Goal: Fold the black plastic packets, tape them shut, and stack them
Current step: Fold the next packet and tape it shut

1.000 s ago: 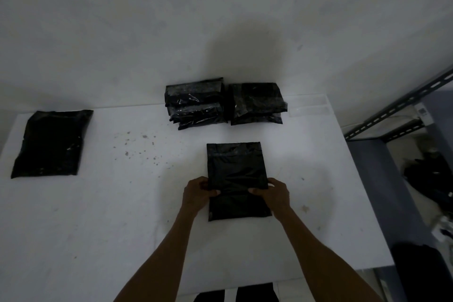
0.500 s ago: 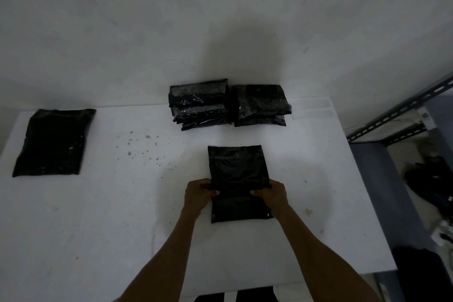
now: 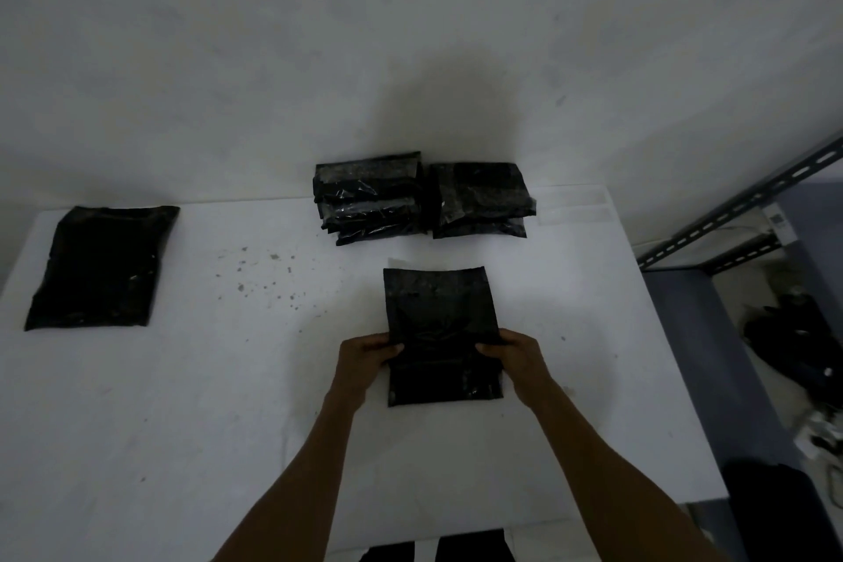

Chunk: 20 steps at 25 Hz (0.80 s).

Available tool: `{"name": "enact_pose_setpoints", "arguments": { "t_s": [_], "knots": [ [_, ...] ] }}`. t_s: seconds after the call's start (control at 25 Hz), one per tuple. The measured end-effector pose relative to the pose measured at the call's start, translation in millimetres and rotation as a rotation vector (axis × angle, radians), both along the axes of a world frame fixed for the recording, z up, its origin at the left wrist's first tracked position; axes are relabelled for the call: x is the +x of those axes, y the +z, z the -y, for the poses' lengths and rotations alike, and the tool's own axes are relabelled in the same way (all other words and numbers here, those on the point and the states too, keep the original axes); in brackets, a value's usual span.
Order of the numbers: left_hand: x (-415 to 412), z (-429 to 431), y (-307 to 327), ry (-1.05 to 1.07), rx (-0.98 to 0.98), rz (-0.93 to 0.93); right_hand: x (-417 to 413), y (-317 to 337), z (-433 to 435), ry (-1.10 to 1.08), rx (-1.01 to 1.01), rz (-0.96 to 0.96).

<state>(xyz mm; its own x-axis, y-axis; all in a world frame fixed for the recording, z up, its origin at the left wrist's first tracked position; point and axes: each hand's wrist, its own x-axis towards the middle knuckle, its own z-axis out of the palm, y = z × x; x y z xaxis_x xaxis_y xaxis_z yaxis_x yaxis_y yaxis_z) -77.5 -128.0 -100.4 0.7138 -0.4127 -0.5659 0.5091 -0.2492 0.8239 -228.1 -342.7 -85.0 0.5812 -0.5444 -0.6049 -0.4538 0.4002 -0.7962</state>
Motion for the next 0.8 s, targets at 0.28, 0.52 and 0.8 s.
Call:
{"name": "enact_pose_setpoints", "arguments": {
  "t_s": [0.28,0.52,0.8],
  "knots": [
    [-12.3,-30.7,-16.3,-0.196,0.059,0.275,-41.5,-8.5,6.1,0.133,-0.274,-0.084],
    [-19.2,-37.1,-12.9,-0.322,0.276,0.500,-65.2,-8.2,-4.8,0.170,-0.362,-0.095],
    [-27.9,-32.5,8.3,-0.211,0.136,0.245,-60.4,7.2,-15.4,0.095,-0.258,0.055]
  ]
}}
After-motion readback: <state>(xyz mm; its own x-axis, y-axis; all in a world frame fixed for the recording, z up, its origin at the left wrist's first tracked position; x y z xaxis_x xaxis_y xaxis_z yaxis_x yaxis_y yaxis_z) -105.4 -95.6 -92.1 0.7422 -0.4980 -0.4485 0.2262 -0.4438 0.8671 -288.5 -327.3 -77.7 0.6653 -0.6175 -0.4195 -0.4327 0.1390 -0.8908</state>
